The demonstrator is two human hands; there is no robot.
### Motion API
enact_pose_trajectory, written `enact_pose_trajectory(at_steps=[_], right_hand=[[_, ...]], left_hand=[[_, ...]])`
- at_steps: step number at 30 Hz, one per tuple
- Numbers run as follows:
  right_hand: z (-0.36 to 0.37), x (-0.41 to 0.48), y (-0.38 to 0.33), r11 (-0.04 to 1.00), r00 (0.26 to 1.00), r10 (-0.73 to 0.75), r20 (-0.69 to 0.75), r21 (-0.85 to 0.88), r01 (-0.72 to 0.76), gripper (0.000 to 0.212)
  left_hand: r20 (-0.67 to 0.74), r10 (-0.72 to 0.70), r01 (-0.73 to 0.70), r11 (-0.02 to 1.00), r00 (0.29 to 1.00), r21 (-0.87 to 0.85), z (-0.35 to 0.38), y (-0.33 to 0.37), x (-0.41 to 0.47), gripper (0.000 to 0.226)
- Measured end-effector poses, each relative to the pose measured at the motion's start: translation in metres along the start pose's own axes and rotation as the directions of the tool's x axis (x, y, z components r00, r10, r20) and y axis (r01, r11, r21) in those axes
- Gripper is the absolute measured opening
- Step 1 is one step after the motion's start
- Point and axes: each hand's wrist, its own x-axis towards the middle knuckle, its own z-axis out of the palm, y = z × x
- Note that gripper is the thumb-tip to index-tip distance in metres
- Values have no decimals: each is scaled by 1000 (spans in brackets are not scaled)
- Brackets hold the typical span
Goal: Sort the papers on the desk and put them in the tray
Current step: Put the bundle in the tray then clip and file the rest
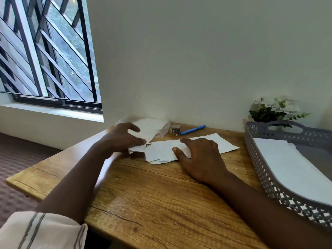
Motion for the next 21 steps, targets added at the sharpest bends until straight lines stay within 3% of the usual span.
enact_pose_trajectory(at_steps=[3, 8, 12, 18, 21], right_hand=[[4, 4, 3, 998, 992, 48, 114, -53, -42, 79], [3, 7, 5, 998, 978, 49, 204, -44, -41, 83], [1, 4, 2, 998, 984, 35, 175, -63, -24, 82], [-4, -1, -1, 999, 992, 1, 129, -42, 5, 81], [-6, -2, -4, 999, 987, -21, 158, -34, 27, 85]], left_hand=[[83, -88, 93, 994, 993, -55, -12, -1, -3, 46], [162, -25, 52, 984, 987, -171, -5, 1, -5, 44], [72, -2, 14, 985, 997, -170, 9, 1, -3, 33], [-179, -42, -17, 948, 983, -319, 8, -3, 6, 23], [-196, -67, 22, 974, 978, -223, 17, -6, 7, 22]])
